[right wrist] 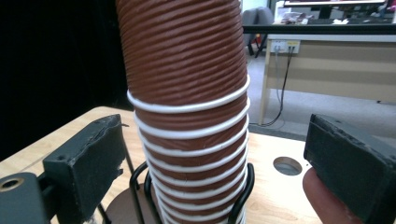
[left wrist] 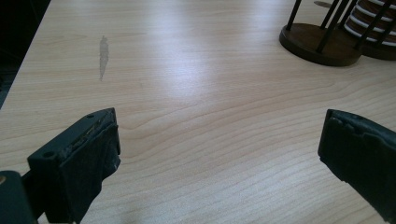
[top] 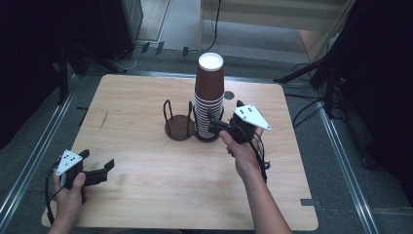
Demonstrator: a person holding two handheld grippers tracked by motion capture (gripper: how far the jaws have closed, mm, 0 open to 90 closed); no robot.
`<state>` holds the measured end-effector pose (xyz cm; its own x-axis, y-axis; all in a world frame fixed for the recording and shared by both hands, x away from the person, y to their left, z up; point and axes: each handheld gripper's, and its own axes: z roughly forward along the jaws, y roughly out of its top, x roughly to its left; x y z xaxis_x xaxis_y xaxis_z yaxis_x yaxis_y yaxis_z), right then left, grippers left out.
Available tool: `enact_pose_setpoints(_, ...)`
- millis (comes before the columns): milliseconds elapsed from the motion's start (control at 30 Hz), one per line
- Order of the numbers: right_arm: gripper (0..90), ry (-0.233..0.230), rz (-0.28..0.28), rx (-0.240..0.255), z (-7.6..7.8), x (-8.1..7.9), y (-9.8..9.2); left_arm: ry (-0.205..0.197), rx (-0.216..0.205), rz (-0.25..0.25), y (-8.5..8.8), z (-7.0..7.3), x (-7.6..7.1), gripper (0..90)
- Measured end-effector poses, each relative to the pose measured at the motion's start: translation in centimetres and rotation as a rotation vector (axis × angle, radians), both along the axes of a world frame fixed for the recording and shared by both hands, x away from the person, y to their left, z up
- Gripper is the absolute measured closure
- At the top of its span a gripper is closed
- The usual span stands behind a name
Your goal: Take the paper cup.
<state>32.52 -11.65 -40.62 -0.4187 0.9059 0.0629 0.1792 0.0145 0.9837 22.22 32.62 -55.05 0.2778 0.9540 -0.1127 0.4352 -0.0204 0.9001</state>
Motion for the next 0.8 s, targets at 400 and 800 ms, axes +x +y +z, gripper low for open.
enact_pose_setpoints(400,6.1,0.0,-0.008,0.014,0.6,1.0,1.0,0.002,0.0,-0.003,0.0,0.0,0.0,0.0)
enact_pose_setpoints(800,2.6,0.011,-0.007,0.008,1.1,2.2,2.0,0.002,-0.004,-0.006,0.0,0.0,0.0,0.0)
